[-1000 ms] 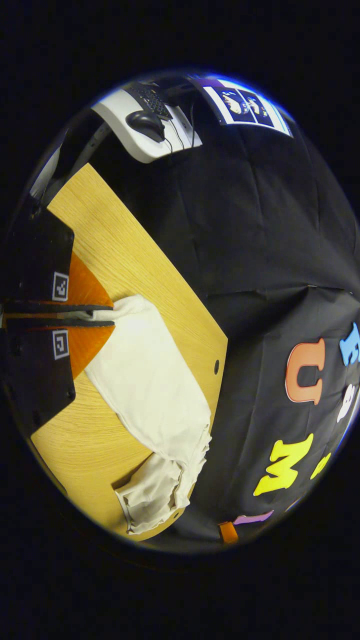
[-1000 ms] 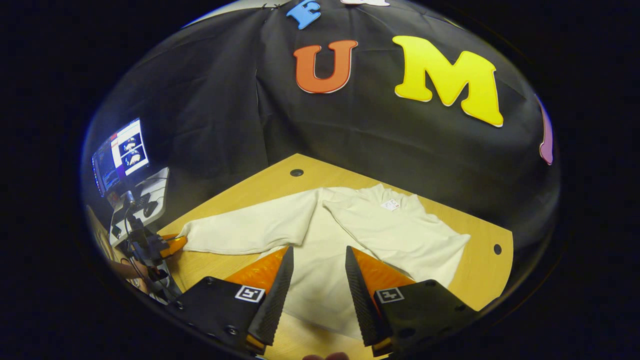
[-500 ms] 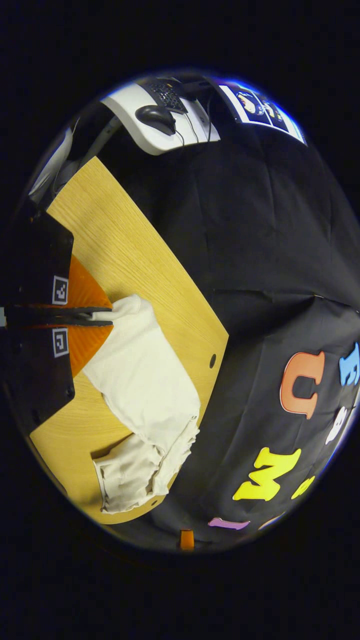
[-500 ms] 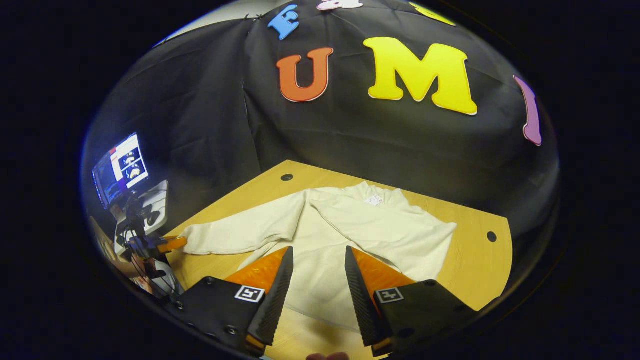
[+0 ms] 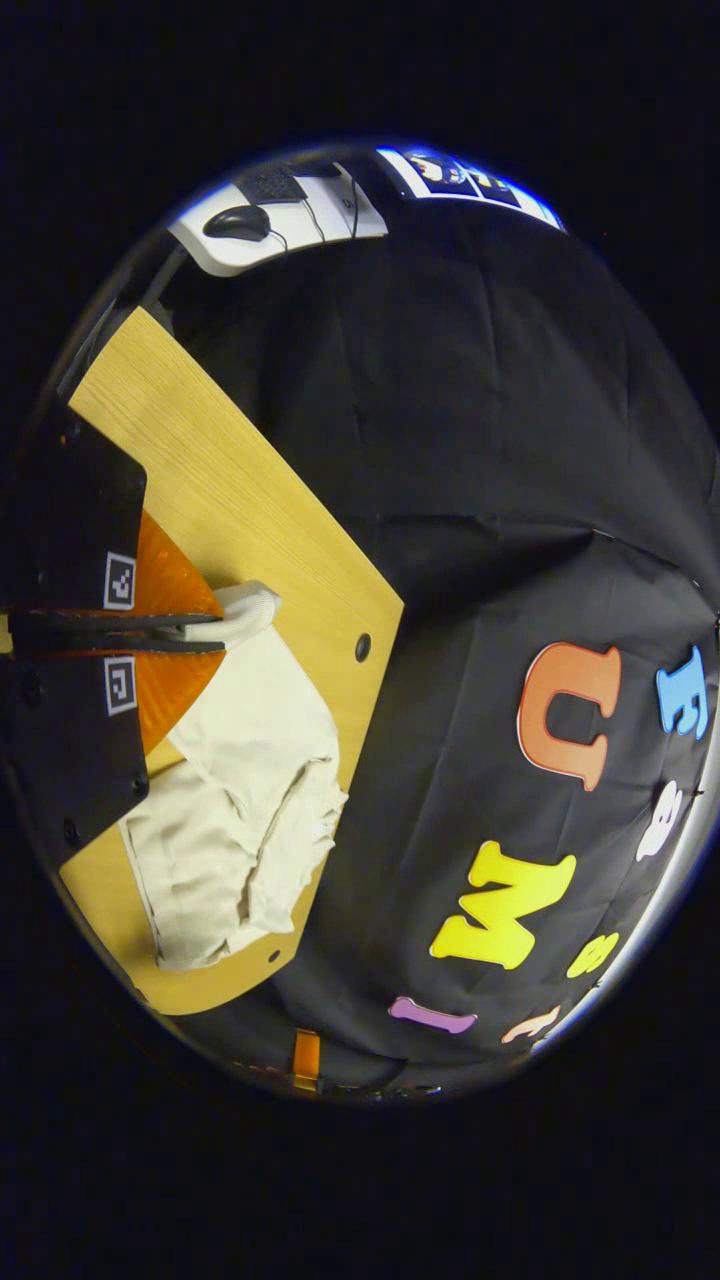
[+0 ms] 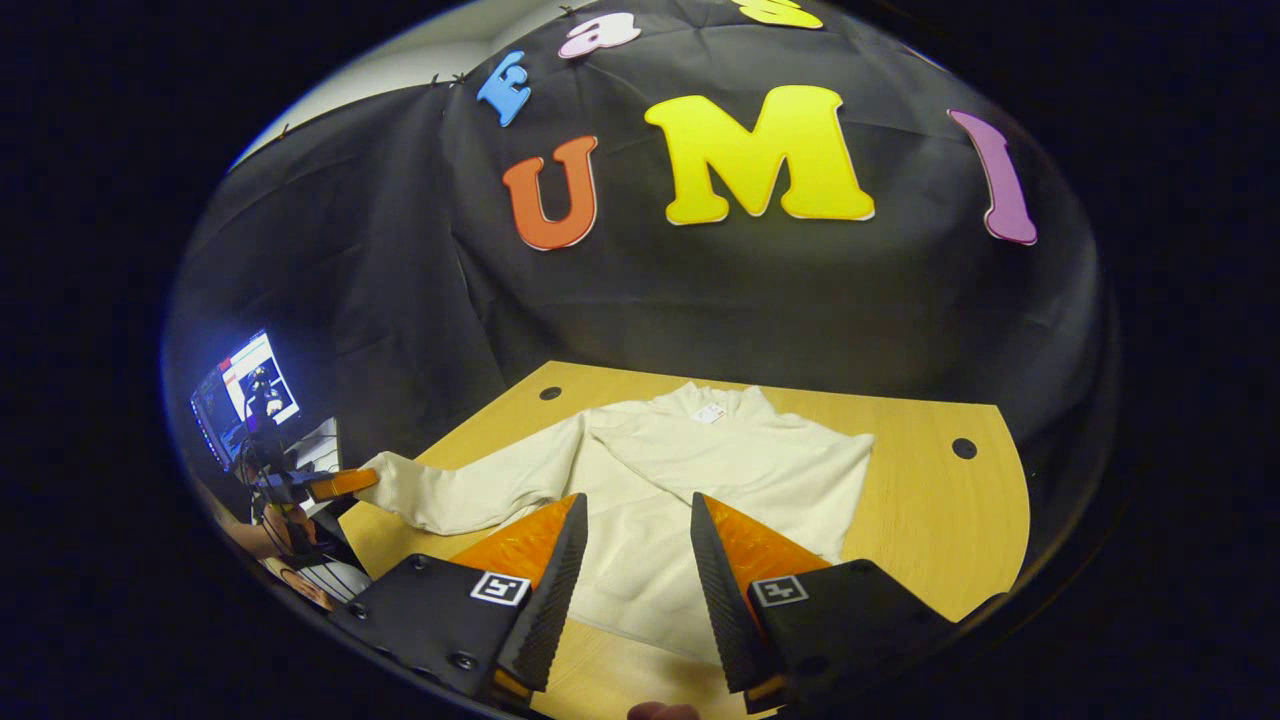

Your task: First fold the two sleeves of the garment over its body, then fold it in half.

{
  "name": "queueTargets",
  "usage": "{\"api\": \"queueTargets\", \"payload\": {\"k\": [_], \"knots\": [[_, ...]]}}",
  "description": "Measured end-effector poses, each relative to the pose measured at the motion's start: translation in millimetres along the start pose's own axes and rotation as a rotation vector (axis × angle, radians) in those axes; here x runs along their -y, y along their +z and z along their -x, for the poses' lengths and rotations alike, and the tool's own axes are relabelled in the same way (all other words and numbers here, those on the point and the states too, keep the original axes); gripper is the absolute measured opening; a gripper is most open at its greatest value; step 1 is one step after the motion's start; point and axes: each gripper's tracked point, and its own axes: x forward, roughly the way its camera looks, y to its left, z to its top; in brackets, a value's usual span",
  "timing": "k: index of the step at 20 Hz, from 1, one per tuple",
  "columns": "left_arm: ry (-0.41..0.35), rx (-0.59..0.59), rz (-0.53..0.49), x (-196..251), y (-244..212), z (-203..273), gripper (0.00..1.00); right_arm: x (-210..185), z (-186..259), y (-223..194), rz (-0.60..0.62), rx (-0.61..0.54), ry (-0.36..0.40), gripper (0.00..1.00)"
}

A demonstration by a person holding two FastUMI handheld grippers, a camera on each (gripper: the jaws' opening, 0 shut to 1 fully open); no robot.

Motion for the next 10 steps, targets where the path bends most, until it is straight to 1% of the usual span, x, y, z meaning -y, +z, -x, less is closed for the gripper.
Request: {"api": "queueTargets", "payload": {"k": [3,6,10], "knots": [[-0.058,0.034,-0.039,35.3,36.2,-14.5,0.03,29.5,17.6,8.3,-0.053,0.051,-0.043,0.66],[-0.13,0.056,-0.055,81.8,71.3,-27.4,0.03,61.1,34.3,14.3,-0.096,0.098,-0.088,0.65],[-0.237,0.108,-0.073,147.6,122.8,-49.9,0.03,101.3,72.8,17.3,-0.171,0.16,-0.151,0.66]]}}
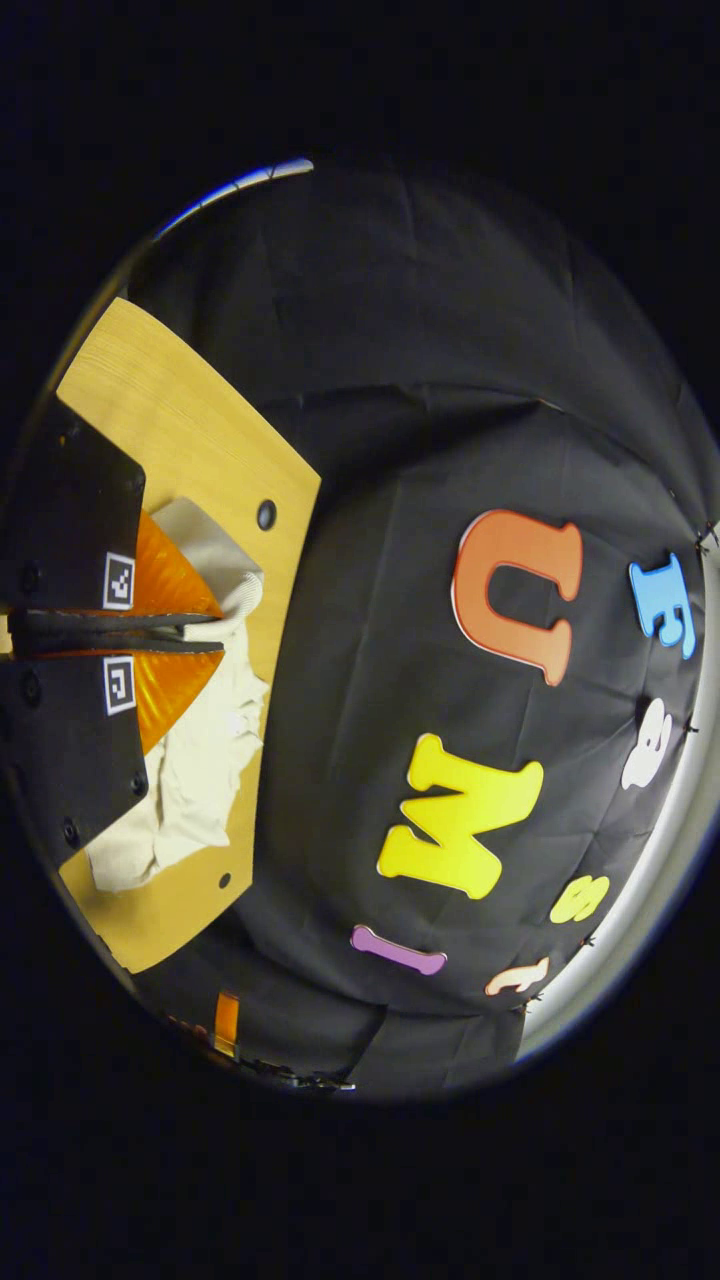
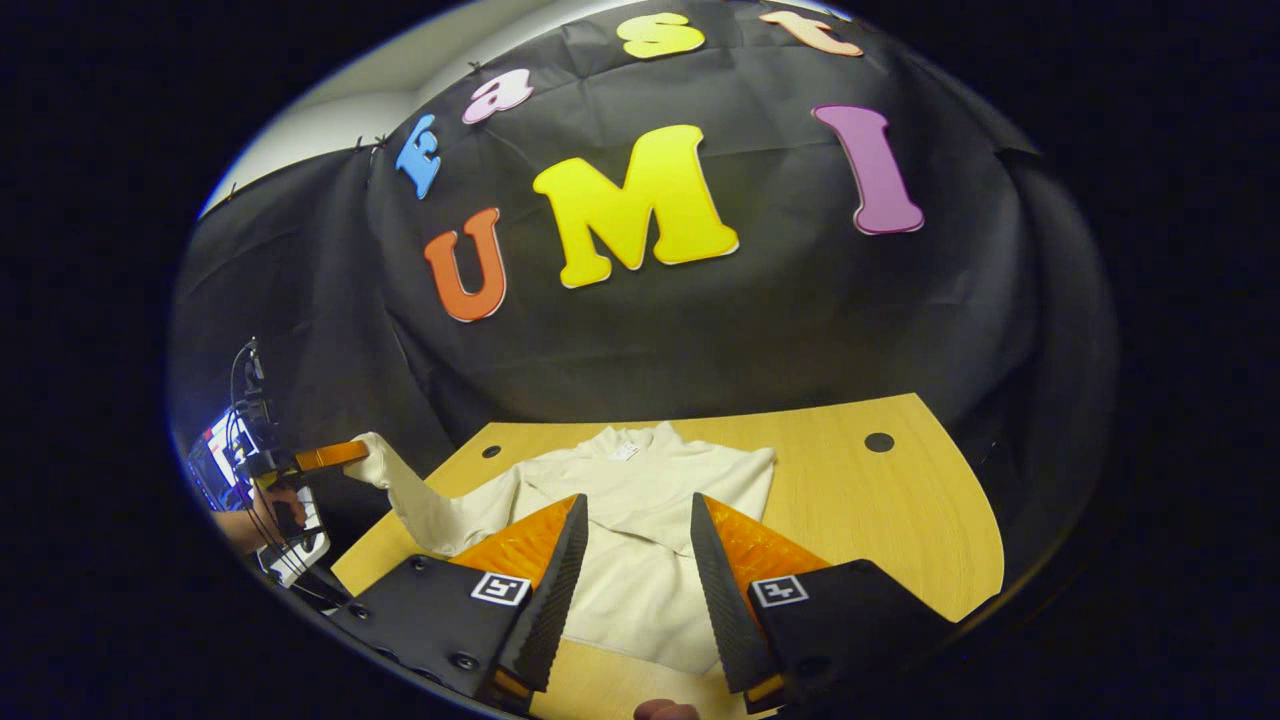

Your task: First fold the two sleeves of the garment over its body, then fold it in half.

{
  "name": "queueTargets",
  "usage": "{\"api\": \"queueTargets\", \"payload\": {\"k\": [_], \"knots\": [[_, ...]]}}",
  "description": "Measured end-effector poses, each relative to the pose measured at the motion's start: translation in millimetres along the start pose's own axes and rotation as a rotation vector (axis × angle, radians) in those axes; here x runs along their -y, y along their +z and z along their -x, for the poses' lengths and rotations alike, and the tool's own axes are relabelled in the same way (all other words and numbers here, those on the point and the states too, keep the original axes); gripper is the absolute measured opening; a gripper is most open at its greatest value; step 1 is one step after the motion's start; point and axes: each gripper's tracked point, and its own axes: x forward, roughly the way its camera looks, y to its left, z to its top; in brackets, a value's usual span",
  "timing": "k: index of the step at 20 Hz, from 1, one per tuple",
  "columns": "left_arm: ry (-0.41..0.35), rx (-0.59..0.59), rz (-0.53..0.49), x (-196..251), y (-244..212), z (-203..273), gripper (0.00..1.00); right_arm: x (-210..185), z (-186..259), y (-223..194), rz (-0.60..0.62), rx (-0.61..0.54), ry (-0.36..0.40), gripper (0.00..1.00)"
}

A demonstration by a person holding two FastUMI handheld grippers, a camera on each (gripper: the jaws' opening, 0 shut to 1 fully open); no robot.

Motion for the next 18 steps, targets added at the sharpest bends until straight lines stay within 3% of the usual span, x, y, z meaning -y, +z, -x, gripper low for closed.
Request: {"api": "queueTargets", "payload": {"k": [5,9,13,18], "knots": [[-0.163,0.015,-0.067,88.8,40.0,-52.5,0.03,39.6,32.0,9.3,-0.031,0.066,-0.07,0.65],[-0.315,-0.013,-0.122,175.7,36.0,-96.0,0.02,73.5,62.3,7.9,-0.06,0.091,-0.149,0.65],[-0.454,-0.065,-0.156,259.3,7.4,-136.3,0.03,107.9,90.8,1.4,-0.077,0.102,-0.246,0.65],[-0.517,-0.19,-0.195,311.3,-60.9,-190.9,0.03,144.0,126.0,-13.7,-0.084,0.076,-0.366,0.65]]}}
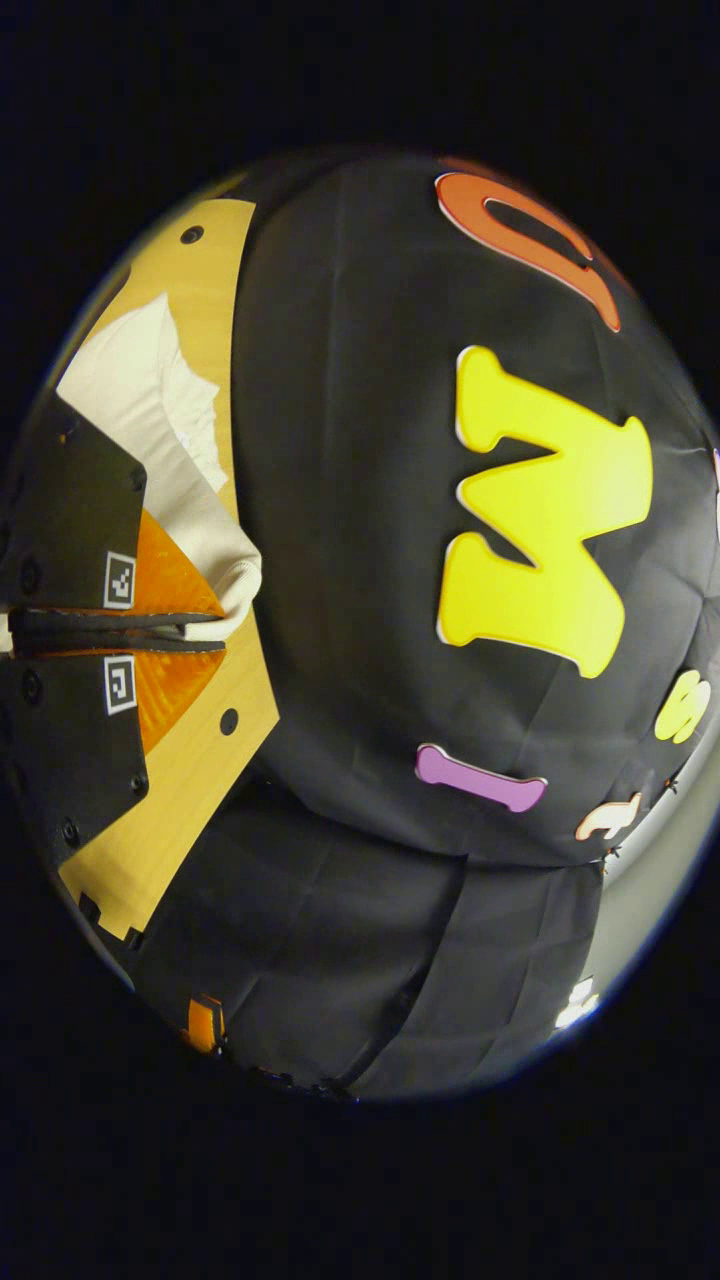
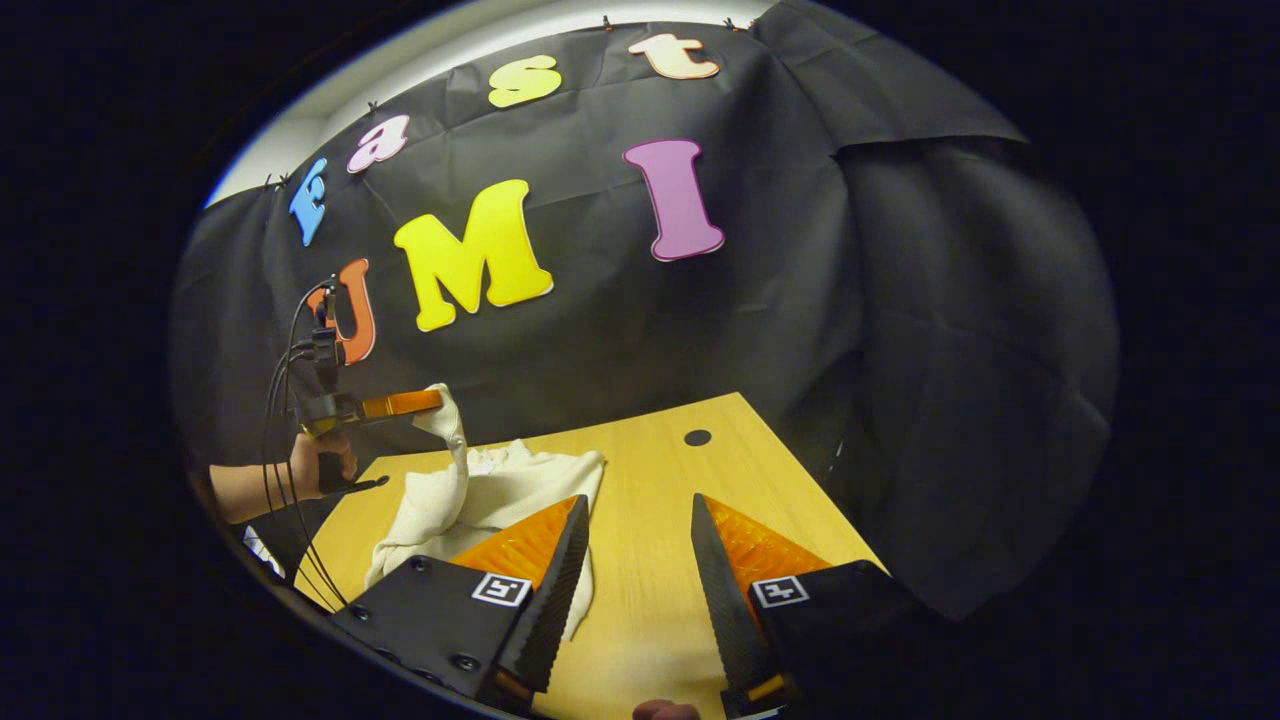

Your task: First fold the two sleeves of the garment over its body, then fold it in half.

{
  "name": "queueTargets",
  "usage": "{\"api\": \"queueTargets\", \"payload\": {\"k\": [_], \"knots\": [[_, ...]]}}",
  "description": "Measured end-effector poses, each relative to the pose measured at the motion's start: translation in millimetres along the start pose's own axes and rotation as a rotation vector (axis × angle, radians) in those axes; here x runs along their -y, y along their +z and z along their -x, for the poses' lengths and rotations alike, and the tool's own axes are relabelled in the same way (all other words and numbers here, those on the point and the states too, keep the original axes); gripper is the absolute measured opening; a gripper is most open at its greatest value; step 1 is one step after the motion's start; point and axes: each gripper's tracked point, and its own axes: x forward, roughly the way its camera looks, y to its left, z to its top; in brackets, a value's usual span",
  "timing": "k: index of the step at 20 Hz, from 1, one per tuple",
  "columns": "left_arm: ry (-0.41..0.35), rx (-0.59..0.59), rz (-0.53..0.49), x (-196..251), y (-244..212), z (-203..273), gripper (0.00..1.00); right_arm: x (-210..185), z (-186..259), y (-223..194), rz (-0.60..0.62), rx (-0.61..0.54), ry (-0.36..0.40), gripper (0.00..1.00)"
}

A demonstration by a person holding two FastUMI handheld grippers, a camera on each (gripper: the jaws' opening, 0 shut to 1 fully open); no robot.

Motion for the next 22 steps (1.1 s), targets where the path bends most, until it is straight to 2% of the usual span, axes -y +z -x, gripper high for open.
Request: {"api": "queueTargets", "payload": {"k": [7,11,13,14,15,17,19,22], "knots": [[0.03,-0.145,0.15,-6.2,-98.7,-92.0,0.04,26.1,16.5,-26.8,0.028,-0.099,-0.112,0.65],[0.018,-0.146,0.226,-5.8,-118.8,-110.1,0.08,29.4,22.9,-33.6,0.044,-0.126,-0.14,0.65],[0.035,-0.148,0.227,-9.3,-123.0,-113.8,0.17,26.8,22.6,-32.4,0.052,-0.127,-0.141,0.66],[0.038,-0.149,0.228,-11.9,-121.9,-109.1,0.18,23.8,21.7,-30.5,0.055,-0.124,-0.135,0.66],[0.042,-0.144,0.233,-13.2,-119.4,-103.9,0.46,20.2,20.8,-28.9,0.059,-0.12,-0.128,0.66],[0.061,-0.124,0.226,-19.1,-111.6,-88.3,0.88,11.7,16.5,-24.8,0.068,-0.11,-0.107,0.66],[0.098,-0.083,0.205,-28.3,-98.8,-61.6,0.97,-3.1,8.4,-21.1,0.077,-0.099,-0.074,0.66],[0.182,-0.005,0.164,-47.8,-70.4,-5.6,0.99,-33.0,-6.2,-16.3,0.096,-0.078,-0.009,0.66]]}}
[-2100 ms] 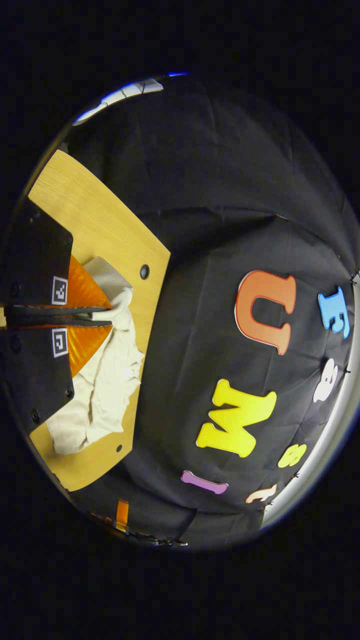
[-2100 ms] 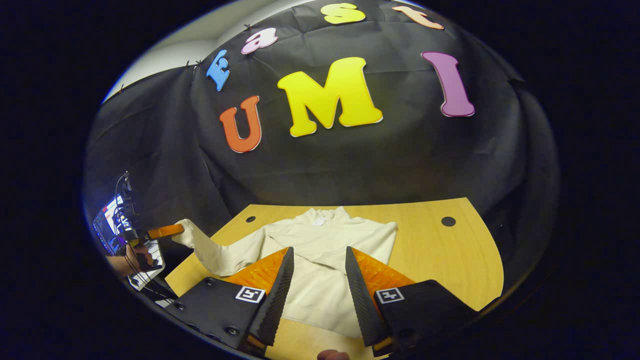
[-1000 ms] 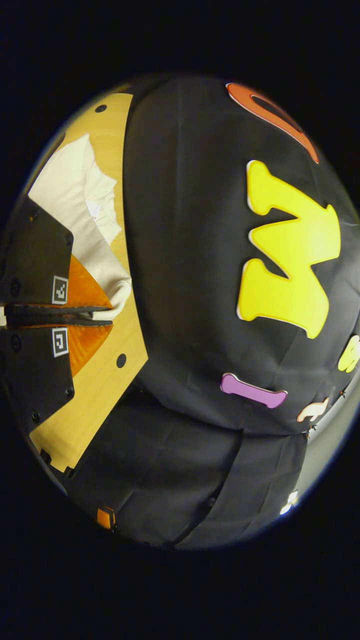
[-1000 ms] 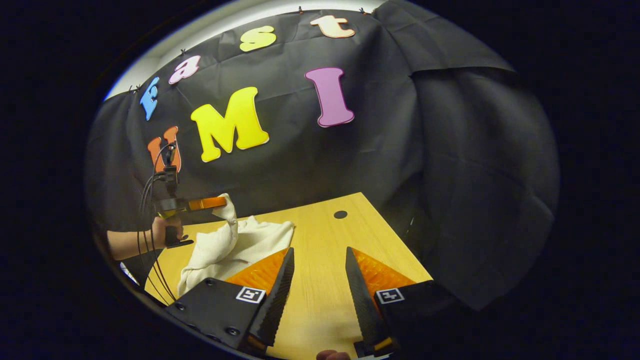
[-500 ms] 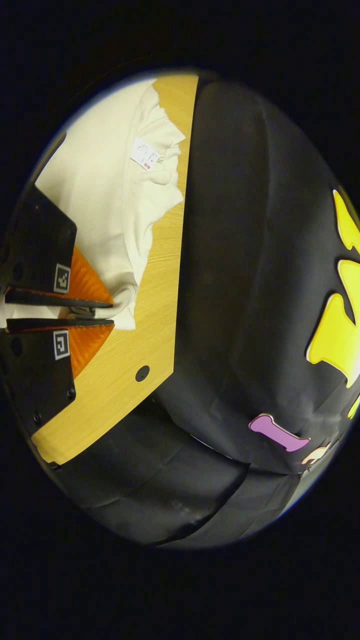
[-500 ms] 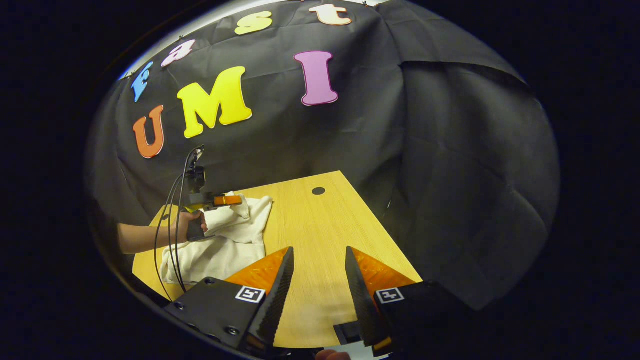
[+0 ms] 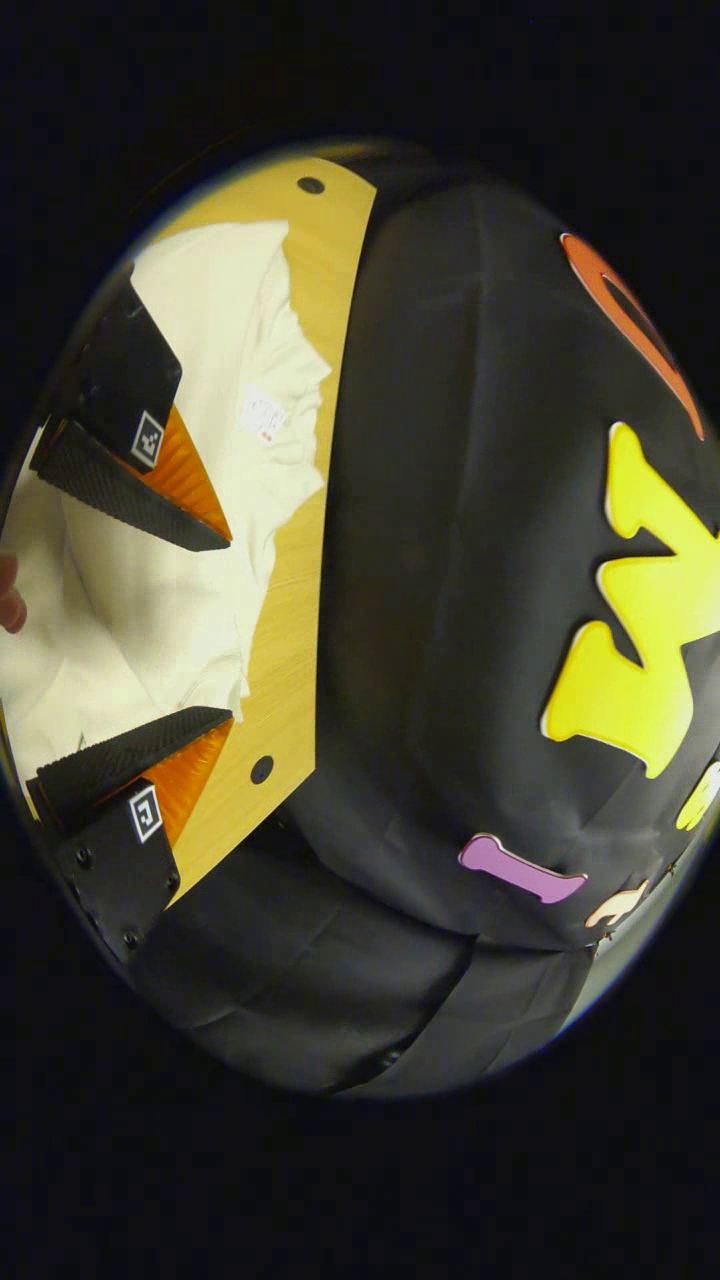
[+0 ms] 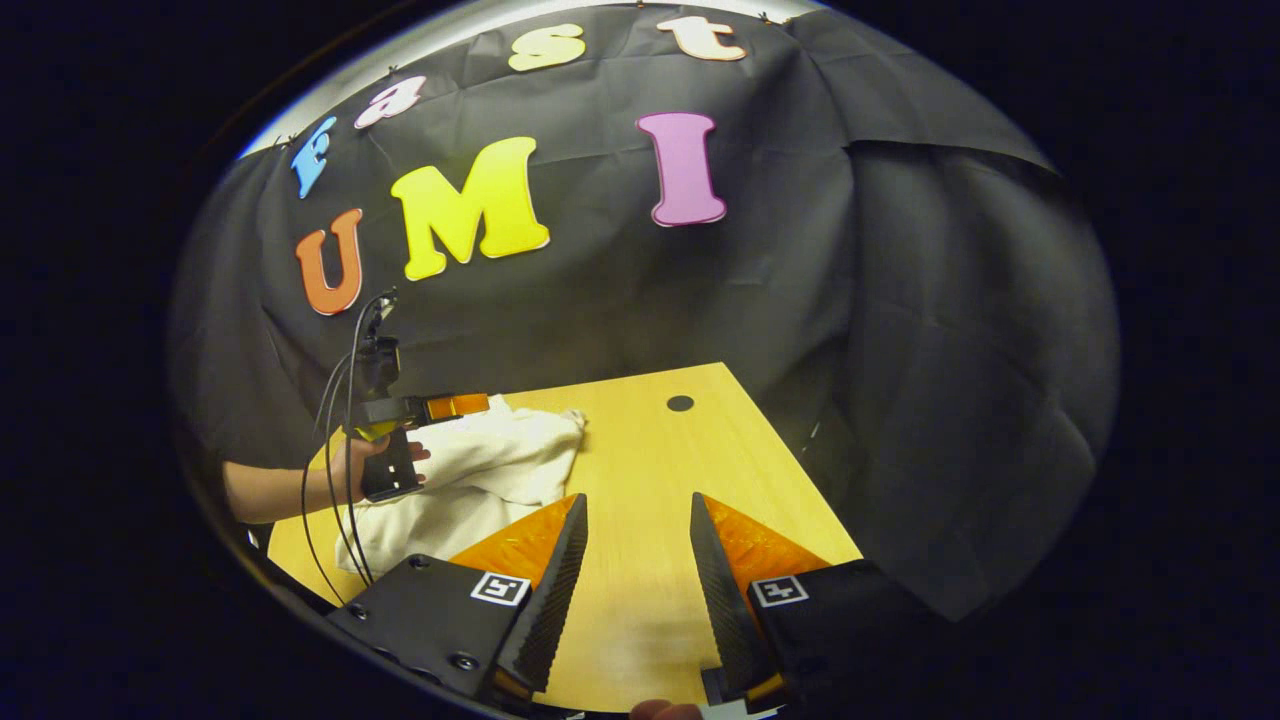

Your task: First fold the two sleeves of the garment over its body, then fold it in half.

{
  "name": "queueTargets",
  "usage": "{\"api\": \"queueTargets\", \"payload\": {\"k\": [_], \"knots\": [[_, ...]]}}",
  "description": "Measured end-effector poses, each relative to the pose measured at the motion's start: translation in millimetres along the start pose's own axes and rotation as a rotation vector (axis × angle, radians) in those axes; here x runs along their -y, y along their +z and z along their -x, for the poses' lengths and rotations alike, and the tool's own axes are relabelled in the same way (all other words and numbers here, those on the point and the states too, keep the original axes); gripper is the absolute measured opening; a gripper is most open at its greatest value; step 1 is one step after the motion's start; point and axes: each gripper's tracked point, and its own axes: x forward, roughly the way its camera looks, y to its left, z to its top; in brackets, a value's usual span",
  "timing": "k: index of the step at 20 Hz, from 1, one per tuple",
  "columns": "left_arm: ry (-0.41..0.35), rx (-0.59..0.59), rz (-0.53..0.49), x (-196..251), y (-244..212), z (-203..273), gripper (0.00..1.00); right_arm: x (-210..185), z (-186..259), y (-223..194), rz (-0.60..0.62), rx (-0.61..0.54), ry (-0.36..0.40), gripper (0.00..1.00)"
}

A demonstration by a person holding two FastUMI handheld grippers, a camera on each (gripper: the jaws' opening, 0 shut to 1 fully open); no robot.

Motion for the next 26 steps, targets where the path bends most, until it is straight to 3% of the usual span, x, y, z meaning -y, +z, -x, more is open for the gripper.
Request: {"api": "queueTargets", "payload": {"k": [4,10,17,23,26], "knots": [[0.132,0.13,-0.047,-37.3,40.5,80.4,0.98,-39.9,-19.2,10.8,0.032,0.029,0.07,0.66],[0.248,0.209,-0.091,-64.4,56.7,190.5,0.98,-74.8,-50.0,8.7,0.067,-0.001,0.088,0.67],[0.342,0.067,-0.054,-101.0,-27.8,259.1,0.98,-77.8,-74.5,-16.7,0.087,-0.085,0.063,0.67],[0.366,-0.102,-0.022,-124.0,-114.8,287.2,0.98,-69.8,-78.9,-62.5,0.144,-0.19,0.069,0.67],[0.334,-0.196,0.067,-124.1,-158.0,297.1,0.98,-60.0,-78.4,-97.8,0.163,-0.277,0.07,0.66]]}}
